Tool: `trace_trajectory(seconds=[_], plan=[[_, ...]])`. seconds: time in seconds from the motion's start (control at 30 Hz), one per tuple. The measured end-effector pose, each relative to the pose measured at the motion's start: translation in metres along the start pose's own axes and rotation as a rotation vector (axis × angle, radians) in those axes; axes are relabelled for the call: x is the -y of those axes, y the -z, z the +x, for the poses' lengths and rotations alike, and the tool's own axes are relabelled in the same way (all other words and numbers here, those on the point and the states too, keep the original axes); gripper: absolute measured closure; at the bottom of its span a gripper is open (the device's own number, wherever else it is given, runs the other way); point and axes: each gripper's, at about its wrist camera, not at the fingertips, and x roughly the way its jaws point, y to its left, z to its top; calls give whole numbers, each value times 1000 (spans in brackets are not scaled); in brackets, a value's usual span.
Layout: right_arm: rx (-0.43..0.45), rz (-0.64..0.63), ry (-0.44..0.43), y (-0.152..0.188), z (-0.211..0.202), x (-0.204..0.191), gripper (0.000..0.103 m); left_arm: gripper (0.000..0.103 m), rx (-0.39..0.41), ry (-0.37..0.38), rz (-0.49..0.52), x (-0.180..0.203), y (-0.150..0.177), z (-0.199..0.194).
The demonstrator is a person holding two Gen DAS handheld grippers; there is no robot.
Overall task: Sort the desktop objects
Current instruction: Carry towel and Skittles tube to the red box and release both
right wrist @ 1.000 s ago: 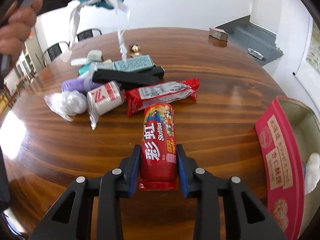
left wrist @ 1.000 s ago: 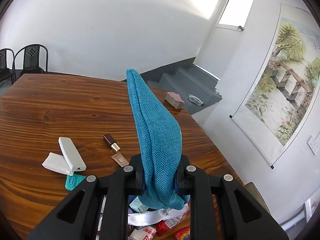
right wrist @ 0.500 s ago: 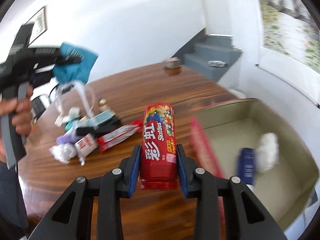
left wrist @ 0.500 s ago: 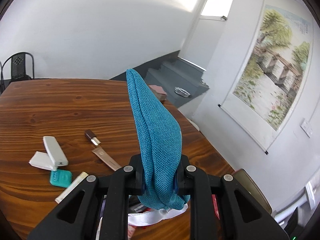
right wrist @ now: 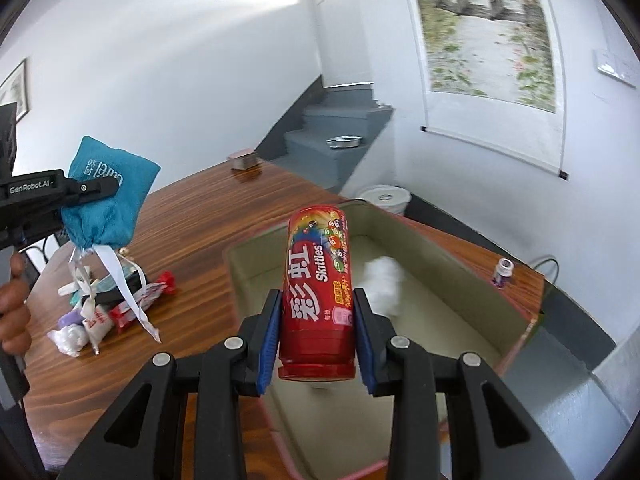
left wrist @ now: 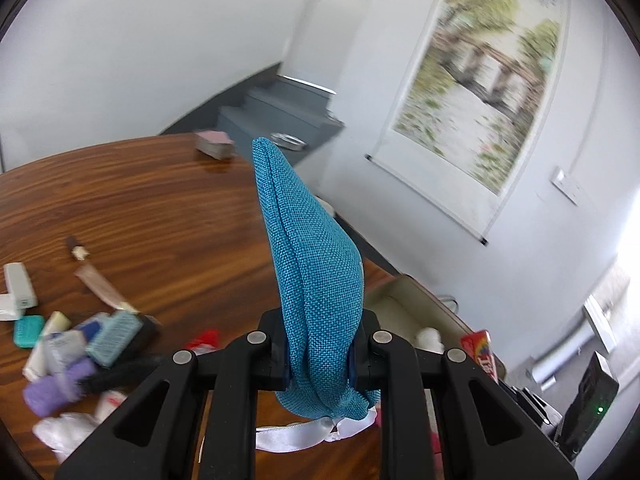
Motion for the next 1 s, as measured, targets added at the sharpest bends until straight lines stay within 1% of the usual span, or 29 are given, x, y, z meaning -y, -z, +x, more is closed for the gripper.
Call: trace_trajectory(seconds=[0.17,0.37,0.43,0.5,0.53,0.57,0.6,0.63,0.67,0.7,0.73,0.87,1.0], plan=[[8,34,18,2,-2,21,66,83,-31,50,52,39,0,18],[19,67,16,0,0,39,66,83,-5,109,112,80,-8,22],[20,78,13,-1,1,43,66,82,8,119,136,91,-10,24],[20,87,10,1,2,45,66,82,0,126,159,101,-9,32],[19,90,12,1,3,46,65,77,-13,132,169,105,-8,37],[20,94,16,2,3,47,65,67,-32,136,176,107,-6,44],[19,99,17,2,4,48,64,61,-48,131,180,109,-4,51],[18,107,15,2,4,49,55,49,-62,121,181,109,-2,56],[21,116,12,2,4,51,47,41,-72,112,180,109,1,61],[27,121,15,2,4,52,29,40,-78,107,178,106,5,63],[40,121,23,2,2,52,22,40,-85,104,174,105,7,65],[46,118,32,0,3,52,22,40,-102,96,140,92,8,67],[37,118,18,1,6,45,22,40,-78,65,118,79,8,57]])
